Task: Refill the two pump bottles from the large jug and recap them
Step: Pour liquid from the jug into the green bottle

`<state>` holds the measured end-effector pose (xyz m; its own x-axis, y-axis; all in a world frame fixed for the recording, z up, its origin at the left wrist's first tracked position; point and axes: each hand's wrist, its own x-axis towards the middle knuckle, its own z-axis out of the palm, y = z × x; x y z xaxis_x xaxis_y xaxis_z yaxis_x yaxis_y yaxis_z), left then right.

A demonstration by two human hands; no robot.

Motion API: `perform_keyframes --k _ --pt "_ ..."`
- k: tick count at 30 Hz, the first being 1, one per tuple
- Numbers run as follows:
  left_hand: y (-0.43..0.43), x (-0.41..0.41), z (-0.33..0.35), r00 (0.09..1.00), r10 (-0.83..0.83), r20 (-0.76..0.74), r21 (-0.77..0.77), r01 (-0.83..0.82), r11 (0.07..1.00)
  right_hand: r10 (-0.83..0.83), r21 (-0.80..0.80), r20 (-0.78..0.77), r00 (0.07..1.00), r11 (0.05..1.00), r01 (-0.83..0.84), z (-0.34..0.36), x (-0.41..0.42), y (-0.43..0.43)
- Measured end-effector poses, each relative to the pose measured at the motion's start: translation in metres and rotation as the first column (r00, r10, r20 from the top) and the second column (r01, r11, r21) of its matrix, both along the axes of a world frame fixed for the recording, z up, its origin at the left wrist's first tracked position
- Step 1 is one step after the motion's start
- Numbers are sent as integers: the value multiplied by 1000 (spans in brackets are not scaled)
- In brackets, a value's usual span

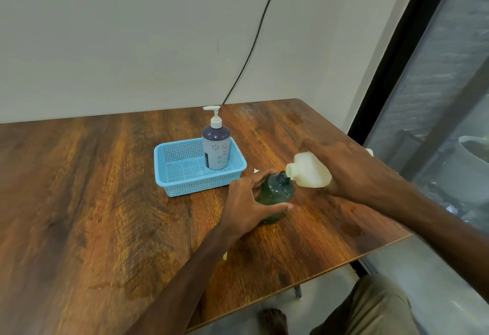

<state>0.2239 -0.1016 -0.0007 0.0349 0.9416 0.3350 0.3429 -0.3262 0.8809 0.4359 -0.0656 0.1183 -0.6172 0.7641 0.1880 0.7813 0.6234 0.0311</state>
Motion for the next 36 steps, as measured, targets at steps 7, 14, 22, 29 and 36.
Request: perform_keyframes --k 7,14,22,29,36 --pt "-1 0 1 1000 -4 4 -6 4 1000 -2 10 2 1000 1000 2 2 -1 -1" --pt "0 0 -1 1000 -16 18 -2 16 1000 2 8 2 1000 1000 -2 2 -1 -1" --pt "0 -1 -1 1000 -12 4 -9 12 1000 1 -12 -28 1000 1000 -1 0 -1 0" --pt "0 -1 0 1000 -15 7 0 15 1000 -9 -1 -2 1000 1000 9 4 -3 -4" --pt "0 0 -1 1000 -17 10 11 17 1000 -1 2 4 1000 1000 1 2 -3 -1"
